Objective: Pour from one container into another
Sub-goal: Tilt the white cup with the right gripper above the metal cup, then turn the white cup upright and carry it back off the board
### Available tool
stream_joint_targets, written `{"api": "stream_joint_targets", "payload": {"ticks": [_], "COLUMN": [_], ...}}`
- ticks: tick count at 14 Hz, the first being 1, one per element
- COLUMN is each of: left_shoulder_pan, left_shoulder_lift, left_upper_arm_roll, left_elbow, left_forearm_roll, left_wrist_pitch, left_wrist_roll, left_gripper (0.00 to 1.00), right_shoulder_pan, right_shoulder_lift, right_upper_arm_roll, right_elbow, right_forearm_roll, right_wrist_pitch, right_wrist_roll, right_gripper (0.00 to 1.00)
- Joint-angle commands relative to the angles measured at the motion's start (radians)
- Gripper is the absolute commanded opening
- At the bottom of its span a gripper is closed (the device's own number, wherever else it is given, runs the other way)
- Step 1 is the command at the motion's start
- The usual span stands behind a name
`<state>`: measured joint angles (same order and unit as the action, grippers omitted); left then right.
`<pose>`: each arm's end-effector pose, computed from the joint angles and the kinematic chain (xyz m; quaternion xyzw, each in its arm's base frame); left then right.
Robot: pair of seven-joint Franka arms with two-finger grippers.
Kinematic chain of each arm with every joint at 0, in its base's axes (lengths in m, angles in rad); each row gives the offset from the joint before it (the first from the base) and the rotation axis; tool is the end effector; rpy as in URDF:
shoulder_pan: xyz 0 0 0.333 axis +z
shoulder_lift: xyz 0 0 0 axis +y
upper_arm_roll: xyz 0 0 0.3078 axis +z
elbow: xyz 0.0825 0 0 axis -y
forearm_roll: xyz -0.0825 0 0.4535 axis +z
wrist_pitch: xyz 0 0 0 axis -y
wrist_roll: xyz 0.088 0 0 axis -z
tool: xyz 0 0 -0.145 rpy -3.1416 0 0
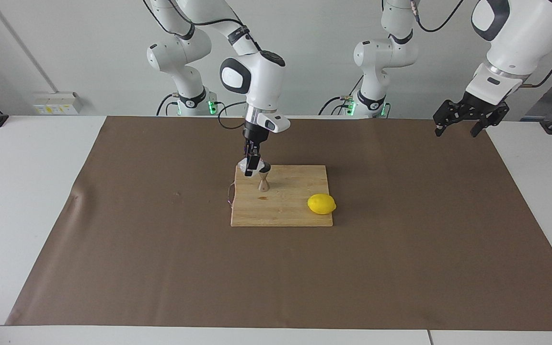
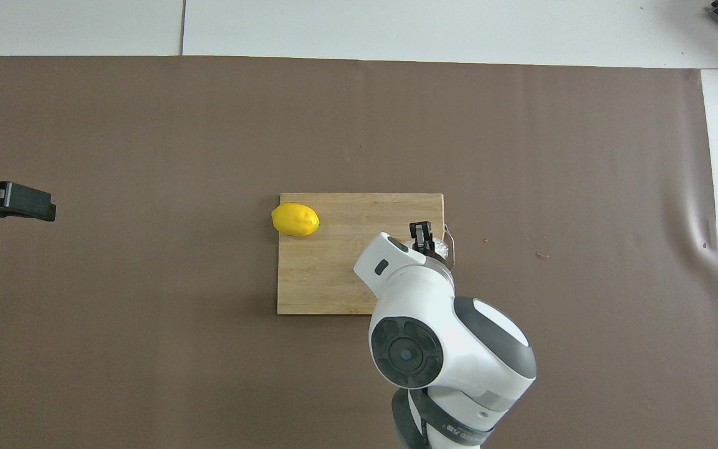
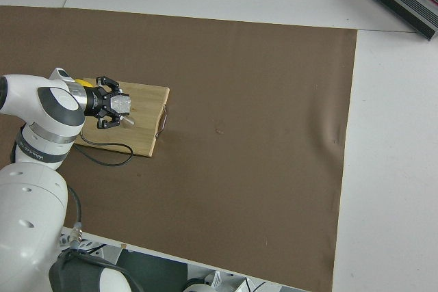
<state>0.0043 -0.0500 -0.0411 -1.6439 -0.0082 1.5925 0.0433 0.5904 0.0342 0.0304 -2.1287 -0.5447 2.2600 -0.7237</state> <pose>0.6096 -0.0241 0.5714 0.9992 -0.0399 -0.0007 0.0031 0.5224 0.3379 0.3241 0.6527 0.7249 0.0357 0.2173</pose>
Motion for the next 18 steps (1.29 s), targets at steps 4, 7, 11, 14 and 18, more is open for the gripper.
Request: {"api": "stream_joint_targets", "payload": {"ticks": [4, 7, 11, 14, 18], "left_shoulder_pan": [-0.007, -0.007, -0.007, -0.007, -0.007], "left_shoulder_lift": [-0.013, -0.013, -0.013, -0.013, -0.013], "left_upper_arm_roll": [0.009, 0.009, 0.009, 0.009, 0.009], "left_elbow": [-0.011, -0.011, -0.011, -0.011, -0.011], "left_forearm_roll": [-0.007, -0.007, -0.007, -0.006, -0.007], "left_wrist_pitch": [-0.011, -0.011, -0.011, -0.011, -0.011], "left_wrist_roll": [0.004, 0.004, 0.004, 0.004, 0.004], "left_gripper": [1.0, 1.0, 1.0, 1.0, 1.0], "right_shoulder_pan": [-0.011, -0.015, -0.02, -0.055, -0.109], "right_shoulder_lift": [-0.01, -0.016, -0.022, -0.025, -0.027], "right_upper_arm_roll": [0.006, 0.006, 0.005, 0.005, 0.0], "right_elbow": [-0.002, 0.015, 0.021, 0.026, 0.036], "right_forearm_roll": [-0.018, 0.038, 0.107, 0.167, 0.298], "right_wrist_pitch": [-0.005, -0.007, -0.005, -0.005, -0.003], "right_wrist_roll": [0.047, 0.038, -0.005, -0.078, -0.212], "right_gripper": [0.49, 0.49, 0.49, 0.49, 0.49]}}
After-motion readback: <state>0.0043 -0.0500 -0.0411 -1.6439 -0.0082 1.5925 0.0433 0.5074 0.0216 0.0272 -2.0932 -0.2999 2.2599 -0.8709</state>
